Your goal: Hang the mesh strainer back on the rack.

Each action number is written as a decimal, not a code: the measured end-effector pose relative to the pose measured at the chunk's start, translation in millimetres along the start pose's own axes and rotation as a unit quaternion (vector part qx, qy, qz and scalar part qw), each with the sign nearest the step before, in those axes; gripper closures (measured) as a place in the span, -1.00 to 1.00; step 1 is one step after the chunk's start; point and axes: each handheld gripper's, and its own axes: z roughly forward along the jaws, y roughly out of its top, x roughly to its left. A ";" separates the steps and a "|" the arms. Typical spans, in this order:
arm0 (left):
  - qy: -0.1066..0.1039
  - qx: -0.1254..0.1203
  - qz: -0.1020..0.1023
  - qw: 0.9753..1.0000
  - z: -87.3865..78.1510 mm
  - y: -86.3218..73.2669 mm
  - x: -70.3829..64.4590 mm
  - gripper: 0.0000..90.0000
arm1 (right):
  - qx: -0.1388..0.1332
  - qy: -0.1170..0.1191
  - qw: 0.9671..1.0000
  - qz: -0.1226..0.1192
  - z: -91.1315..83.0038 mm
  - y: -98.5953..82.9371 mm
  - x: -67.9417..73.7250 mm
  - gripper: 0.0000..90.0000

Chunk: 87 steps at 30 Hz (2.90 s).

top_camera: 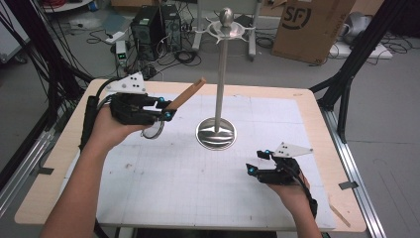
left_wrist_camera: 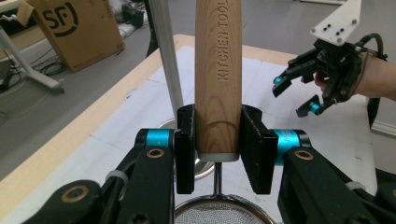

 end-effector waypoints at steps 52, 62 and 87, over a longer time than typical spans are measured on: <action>0.038 -0.052 -0.036 0.997 -9.7 64.1 54.0 0.53 | -0.002 -0.005 1.000 -0.004 -2.4 0.7 0.8 -0.28; 0.035 -0.044 -0.039 0.998 -3.3 62.5 56.4 0.53 | -0.002 -0.005 1.000 -0.003 -3.6 -0.1 -0.1 -0.28; 0.018 0.000 -0.015 1.000 38.0 68.3 32.5 0.53 | -0.002 -0.001 1.000 -0.002 -3.5 0.3 1.1 -0.28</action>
